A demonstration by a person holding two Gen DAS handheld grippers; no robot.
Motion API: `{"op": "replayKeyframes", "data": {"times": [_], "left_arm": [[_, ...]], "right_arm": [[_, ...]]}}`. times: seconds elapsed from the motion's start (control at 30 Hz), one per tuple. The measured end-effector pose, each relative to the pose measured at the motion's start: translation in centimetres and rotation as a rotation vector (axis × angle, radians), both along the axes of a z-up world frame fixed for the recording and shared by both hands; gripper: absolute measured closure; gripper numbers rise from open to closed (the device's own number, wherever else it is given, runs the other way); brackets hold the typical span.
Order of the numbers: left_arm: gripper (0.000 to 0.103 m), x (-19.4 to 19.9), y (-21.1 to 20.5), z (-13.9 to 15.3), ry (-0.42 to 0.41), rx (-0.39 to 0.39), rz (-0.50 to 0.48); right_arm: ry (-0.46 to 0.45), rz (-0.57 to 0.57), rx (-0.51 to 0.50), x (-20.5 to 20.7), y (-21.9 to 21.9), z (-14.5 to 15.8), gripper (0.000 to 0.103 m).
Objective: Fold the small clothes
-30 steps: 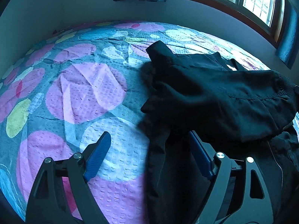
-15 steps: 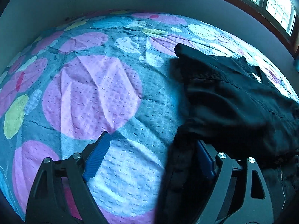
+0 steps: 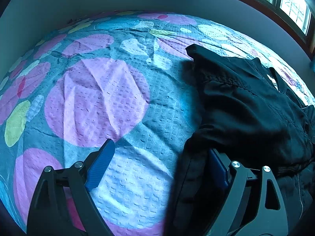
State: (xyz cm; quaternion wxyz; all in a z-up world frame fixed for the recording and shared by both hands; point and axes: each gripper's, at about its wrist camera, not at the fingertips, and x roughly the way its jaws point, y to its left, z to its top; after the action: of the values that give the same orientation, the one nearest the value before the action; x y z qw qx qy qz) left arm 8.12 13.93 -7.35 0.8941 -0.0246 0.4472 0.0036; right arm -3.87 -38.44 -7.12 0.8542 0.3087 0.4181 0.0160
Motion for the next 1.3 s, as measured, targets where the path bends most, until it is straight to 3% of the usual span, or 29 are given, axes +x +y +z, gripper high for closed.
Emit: {"op": "replayKeyframes", "data": {"times": [0.3, 0.4, 0.53, 0.73, 0.83, 0.97, 1.07, 1.3], "left_arm": [[0.013, 0.0, -0.1, 0.0, 0.003, 0.005, 0.000], [0.013, -0.1, -0.1, 0.0, 0.004, -0.001, -0.006], [0.013, -1.2, 0.4, 0.4, 0.011, -0.029, -0.037], [0.013, -5.5, 2.0, 1.3, 0.028, -0.213, -0.150], [0.013, -8.4, 2.8, 1.4, 0.063, -0.339, -0.227], [0.013, -10.7, 3.2, 1.0, 0.089, -0.459, -0.266], [0.013, -10.0, 2.8, 1.0, 0.098, -0.497, -0.266], [0.009, -5.1, 1.3, 0.1, 0.116, -0.662, -0.286]], "right_arm": [[-0.001, -0.016, 0.043, -0.2, -0.9, -0.4, 0.086], [0.007, -0.013, 0.071, -0.7, -1.5, -0.1, 0.080], [-0.001, -0.013, 0.029, -2.9, -2.4, 1.4, 0.069], [-0.023, -0.035, -0.003, -8.7, -5.9, 2.8, 0.048], [-0.004, -0.047, 0.005, -11.5, -7.8, 2.3, 0.048], [0.007, -0.037, 0.137, -14.3, -9.8, 0.4, 0.047], [-0.002, -0.013, 0.254, -14.9, -10.2, -1.2, 0.047], [-0.065, 0.055, 0.359, -12.2, -8.5, -1.9, 0.040]]}}
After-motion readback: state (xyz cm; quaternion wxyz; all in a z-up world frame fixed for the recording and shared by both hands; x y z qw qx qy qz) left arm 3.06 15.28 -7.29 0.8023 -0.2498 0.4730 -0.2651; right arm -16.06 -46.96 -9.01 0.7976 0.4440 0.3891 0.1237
